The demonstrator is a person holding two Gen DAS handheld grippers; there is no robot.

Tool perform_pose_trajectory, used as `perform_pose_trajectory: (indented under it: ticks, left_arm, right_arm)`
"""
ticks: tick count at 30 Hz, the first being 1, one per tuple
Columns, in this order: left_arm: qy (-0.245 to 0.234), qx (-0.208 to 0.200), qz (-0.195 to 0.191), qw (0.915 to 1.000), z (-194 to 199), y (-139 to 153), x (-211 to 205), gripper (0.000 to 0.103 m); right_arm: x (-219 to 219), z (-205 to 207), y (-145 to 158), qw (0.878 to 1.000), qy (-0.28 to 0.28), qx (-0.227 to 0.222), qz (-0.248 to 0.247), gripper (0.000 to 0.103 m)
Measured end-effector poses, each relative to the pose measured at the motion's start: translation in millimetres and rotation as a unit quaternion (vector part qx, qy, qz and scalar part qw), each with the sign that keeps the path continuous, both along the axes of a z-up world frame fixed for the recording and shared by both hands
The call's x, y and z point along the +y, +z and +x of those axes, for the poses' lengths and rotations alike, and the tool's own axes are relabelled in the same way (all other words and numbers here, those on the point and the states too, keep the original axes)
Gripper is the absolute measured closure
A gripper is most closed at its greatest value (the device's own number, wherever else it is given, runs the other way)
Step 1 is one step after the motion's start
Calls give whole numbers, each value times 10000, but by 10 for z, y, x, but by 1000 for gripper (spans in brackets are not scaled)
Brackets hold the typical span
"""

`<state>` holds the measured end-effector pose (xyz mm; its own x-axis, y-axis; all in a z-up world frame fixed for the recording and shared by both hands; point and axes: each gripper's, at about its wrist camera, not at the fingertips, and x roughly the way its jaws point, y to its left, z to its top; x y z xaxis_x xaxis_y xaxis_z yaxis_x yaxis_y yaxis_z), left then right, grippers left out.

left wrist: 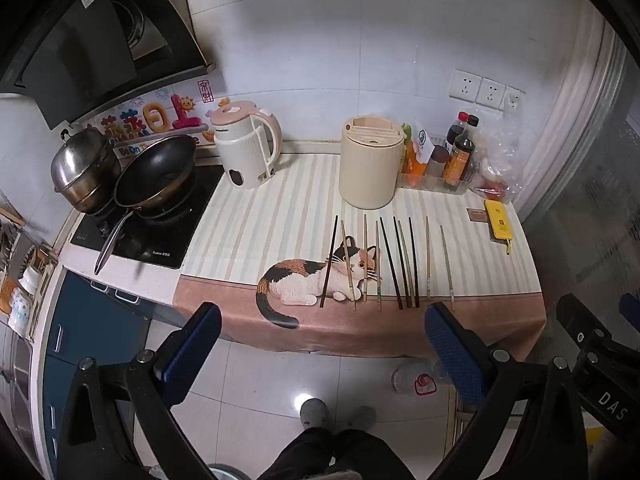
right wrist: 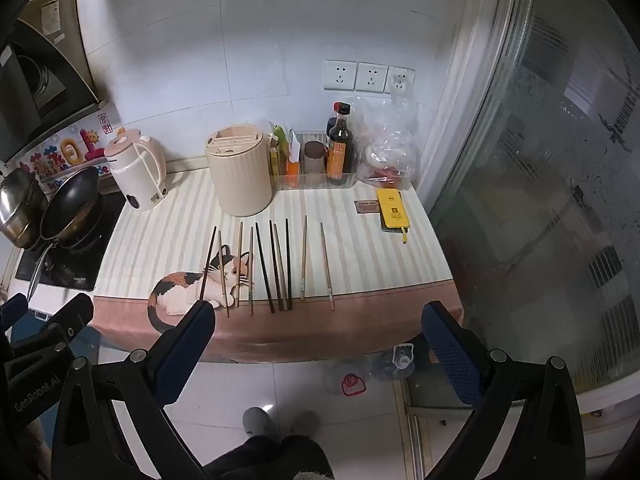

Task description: Organize utensils

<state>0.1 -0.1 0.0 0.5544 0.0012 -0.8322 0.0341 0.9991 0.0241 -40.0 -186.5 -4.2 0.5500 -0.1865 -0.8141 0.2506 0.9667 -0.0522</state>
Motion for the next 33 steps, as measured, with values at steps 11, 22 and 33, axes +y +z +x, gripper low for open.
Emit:
perform_pose_trajectory:
  ticks: [11, 22, 33]
  left_arm:
    - [-10, -2, 0, 10000, 2, -13, -20, 0]
    - [-59, 67, 0, 10000, -7, -117, -38, 0]
    - [-68, 106, 9, 9999, -11, -153, -65, 0]
  right_arm:
    - [-15, -17, -72, 10000, -38, 23, -1, 0]
    - [-107, 3, -131, 10000, -72, 54, 16, 0]
    - [-125, 11, -166, 9999, -80, 109, 12, 0]
